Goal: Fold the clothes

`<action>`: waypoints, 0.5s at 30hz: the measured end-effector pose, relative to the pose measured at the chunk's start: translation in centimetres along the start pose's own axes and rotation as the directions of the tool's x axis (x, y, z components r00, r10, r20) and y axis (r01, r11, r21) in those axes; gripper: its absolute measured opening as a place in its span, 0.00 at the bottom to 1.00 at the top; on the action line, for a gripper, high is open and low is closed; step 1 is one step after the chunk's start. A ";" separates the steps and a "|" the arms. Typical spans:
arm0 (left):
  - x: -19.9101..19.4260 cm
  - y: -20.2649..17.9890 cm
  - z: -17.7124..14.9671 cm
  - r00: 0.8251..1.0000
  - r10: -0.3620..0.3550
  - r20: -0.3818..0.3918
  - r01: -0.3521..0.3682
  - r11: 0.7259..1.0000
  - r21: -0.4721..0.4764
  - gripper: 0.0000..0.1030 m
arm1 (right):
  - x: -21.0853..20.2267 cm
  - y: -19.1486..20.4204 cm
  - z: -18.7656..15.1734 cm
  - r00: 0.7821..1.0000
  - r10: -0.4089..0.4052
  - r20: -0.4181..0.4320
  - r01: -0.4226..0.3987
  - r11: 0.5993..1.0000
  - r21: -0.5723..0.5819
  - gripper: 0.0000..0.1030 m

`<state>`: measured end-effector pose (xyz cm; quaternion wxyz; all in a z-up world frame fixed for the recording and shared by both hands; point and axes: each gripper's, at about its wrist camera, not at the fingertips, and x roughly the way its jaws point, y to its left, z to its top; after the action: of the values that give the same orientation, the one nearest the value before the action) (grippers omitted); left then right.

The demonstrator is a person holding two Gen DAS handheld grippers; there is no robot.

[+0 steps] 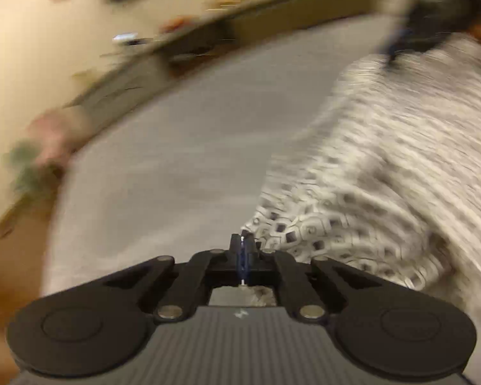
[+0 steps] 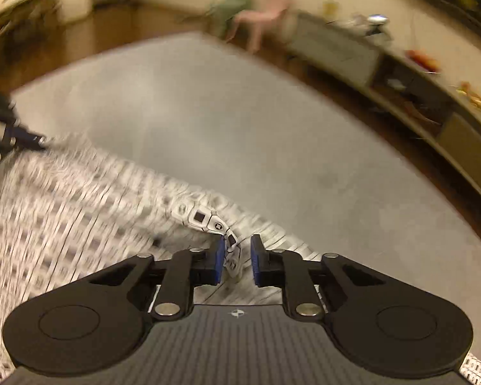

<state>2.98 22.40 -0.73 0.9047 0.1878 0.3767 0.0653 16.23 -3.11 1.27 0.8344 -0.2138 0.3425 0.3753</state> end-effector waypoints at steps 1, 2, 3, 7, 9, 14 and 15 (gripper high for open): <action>0.4 1.2 0.9 0.996 0.089 0.019 -0.087 0.993 -0.083 0.01 | -0.3 -0.7 0.8 0.998 -0.054 0.034 0.052 0.998 0.042 0.15; 0.8 2.5 1.8 0.983 0.180 0.034 -0.172 0.970 -0.173 0.02 | -0.5 -1.5 1.2 0.987 -0.150 0.065 0.143 0.985 0.096 0.15; 0.9 3.6 2.2 0.970 0.239 0.044 -0.220 0.942 -0.253 0.06 | -0.6 -2.2 1.6 0.968 -0.238 0.085 0.224 0.963 0.149 0.15; 0.8 5.3 1.8 0.985 0.170 0.033 -0.147 0.922 -0.359 0.29 | -3.3 -0.4 0.7 0.950 -0.290 0.118 0.258 0.938 0.231 0.50; 0.9 5.1 1.1 0.989 0.148 0.022 -0.133 0.935 -0.328 0.32 | -6.5 3.4 -0.4 0.967 -0.153 0.202 0.111 0.973 0.204 0.70; 1.7 5.7 -0.8 0.997 0.062 -0.051 -0.074 0.951 -0.299 0.32 | -6.7 17.2 -2.7 0.966 0.191 0.177 -0.177 0.980 -0.091 0.87; 1.5 5.8 -1.3 0.998 0.039 -0.056 -0.053 0.954 -0.294 0.32 | -5.9 18.9 -3.1 0.971 0.179 0.157 -0.163 0.980 -0.110 0.87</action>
<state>3.27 28.50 -0.24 0.9113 0.0576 0.3805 0.1465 -2.57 3.99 1.61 0.8131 -0.1914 0.2706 0.4786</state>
